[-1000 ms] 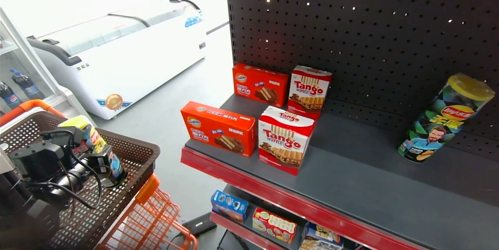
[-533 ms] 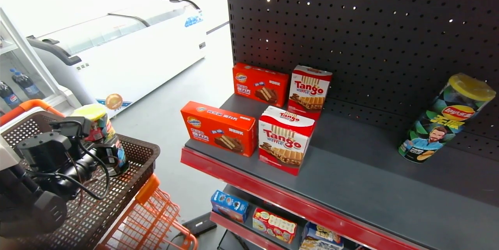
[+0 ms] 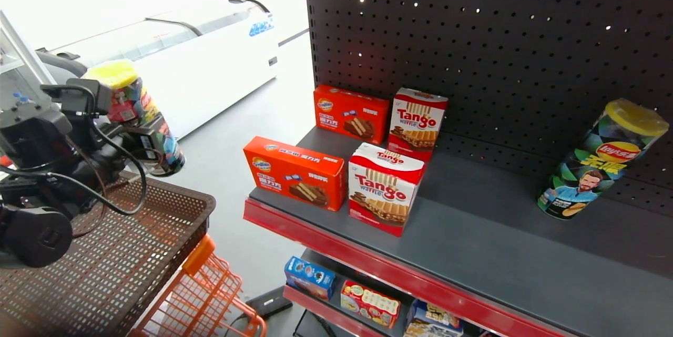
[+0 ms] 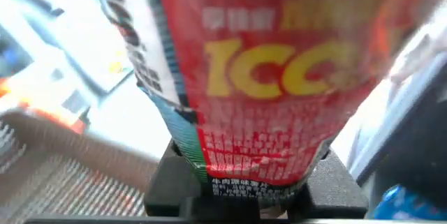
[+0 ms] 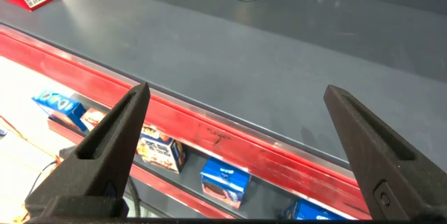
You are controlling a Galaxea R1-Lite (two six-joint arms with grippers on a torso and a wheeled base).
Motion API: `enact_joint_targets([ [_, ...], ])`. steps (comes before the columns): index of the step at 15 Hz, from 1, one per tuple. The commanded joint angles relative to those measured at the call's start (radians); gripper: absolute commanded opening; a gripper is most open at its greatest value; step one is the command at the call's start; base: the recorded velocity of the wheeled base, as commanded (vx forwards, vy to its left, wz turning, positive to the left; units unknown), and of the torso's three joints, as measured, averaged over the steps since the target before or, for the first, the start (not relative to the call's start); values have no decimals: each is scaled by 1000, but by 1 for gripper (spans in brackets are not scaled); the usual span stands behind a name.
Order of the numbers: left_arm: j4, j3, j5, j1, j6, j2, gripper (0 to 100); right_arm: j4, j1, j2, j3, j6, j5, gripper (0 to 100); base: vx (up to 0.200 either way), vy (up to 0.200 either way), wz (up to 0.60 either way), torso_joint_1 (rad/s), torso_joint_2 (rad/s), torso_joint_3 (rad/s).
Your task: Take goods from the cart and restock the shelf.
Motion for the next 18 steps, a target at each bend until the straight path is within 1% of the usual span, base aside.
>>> enact_joint_targets([
  [1,103,-82,12,-114,-2,-119,0,0,0,2,0,0,0,100,0,0,0,0,0,0],
  [2,177,-105,26,-143,1,-150,0,0,0,2,0,0,0,100,0,0,0,0,0,0],
  [3,246,-88,-2,-219,14,-196,0,0,0,2,0,0,0,100,0,0,0,0,0,0],
  [4,250,-78,-25,-246,14,-210,0,0,0,2,0,0,0,100,0,0,0,0,0,0],
  [5,250,-90,-80,-267,15,-216,0,0,0,2,0,0,0,100,0,0,0,0,0,0],
  [7,250,-104,-140,-302,14,-218,0,0,0,2,0,0,0,100,0,0,0,0,0,0],
  [8,255,-92,-166,-321,14,-225,0,0,0,2,0,0,0,100,0,0,0,0,0,0],
  [10,255,-96,-210,-341,11,-228,0,0,0,2,0,0,0,100,0,0,0,0,0,0],
  [11,255,-95,-241,-357,7,-234,0,0,0,2,0,0,0,100,0,0,0,0,0,0],
  [12,280,-90,-288,-368,3,-254,0,0,0,2,0,0,0,100,0,0,0,0,0,0],
  [13,333,-92,-313,-388,1,-276,0,0,0,2,0,0,0,100,0,0,0,0,0,0],
  [15,462,-101,-328,-416,1,-337,0,0,0,2,0,0,0,100,0,0,0,0,0,0],
  [16,551,-108,-339,-430,1,-385,0,0,0,2,0,0,0,100,0,0,0,0,0,0],
  [18,582,-110,-345,-434,3,-403,0,0,0,2,0,0,0,100,0,0,0,0,0,0],
])
